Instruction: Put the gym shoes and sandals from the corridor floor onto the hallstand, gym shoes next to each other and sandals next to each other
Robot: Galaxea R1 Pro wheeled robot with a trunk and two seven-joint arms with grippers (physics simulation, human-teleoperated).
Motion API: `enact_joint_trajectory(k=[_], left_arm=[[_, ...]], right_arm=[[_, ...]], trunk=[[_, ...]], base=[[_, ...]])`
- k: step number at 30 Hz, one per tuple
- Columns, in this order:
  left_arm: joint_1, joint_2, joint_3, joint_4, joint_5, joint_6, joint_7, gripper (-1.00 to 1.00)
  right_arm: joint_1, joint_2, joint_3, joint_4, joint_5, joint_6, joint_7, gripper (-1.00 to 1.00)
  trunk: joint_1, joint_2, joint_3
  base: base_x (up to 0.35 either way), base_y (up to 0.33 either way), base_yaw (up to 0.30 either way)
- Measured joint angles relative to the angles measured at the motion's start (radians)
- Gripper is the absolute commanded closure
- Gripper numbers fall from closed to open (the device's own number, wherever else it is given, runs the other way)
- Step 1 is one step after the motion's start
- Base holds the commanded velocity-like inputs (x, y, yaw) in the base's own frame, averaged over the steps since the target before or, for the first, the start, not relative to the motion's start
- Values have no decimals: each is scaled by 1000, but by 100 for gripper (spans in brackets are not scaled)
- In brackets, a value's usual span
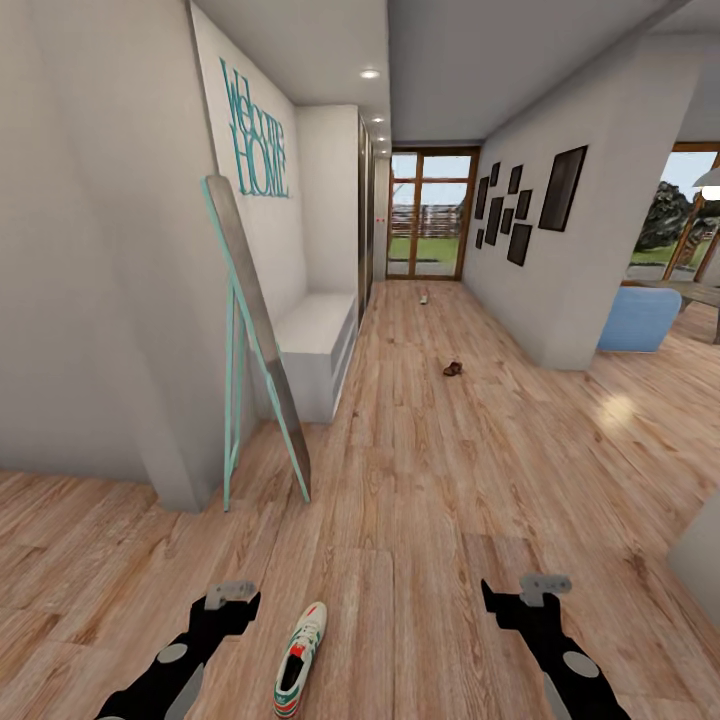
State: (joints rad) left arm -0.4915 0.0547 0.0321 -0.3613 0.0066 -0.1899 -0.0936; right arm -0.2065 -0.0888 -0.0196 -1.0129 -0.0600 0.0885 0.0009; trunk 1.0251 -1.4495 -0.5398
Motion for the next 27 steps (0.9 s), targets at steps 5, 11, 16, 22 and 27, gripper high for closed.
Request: enact_joint_trajectory(k=[5,11,16,22,27], left_arm=[[4,-2,-10,13,-25,-28,5,-100],[4,0,-7,1,-24,-19,3,-100],[4,2,-6,2,-5,-20,3,-100],[4,1,-7,4,-14,-21,2,-100],[4,1,-7,4,-38,-22,1,-100]], right_arm=[[0,-7,-21,-28,1,3,-2,-100],[0,4,-10,-59,1,-2,-3,-100],[0,-16,-11,-87,2,2,-4,-100],[0,-28,-35,-121,1,28,-4,-100],[0,-28,-49,-149,0,56,-4,-100]], trunk=[[0,0,0],[0,0,0],[0,0,0],[0,0,0],[0,0,0]], base=[[0,0,0],[0,0,0],[0,0,0],[0,0,0],[0,0,0]])
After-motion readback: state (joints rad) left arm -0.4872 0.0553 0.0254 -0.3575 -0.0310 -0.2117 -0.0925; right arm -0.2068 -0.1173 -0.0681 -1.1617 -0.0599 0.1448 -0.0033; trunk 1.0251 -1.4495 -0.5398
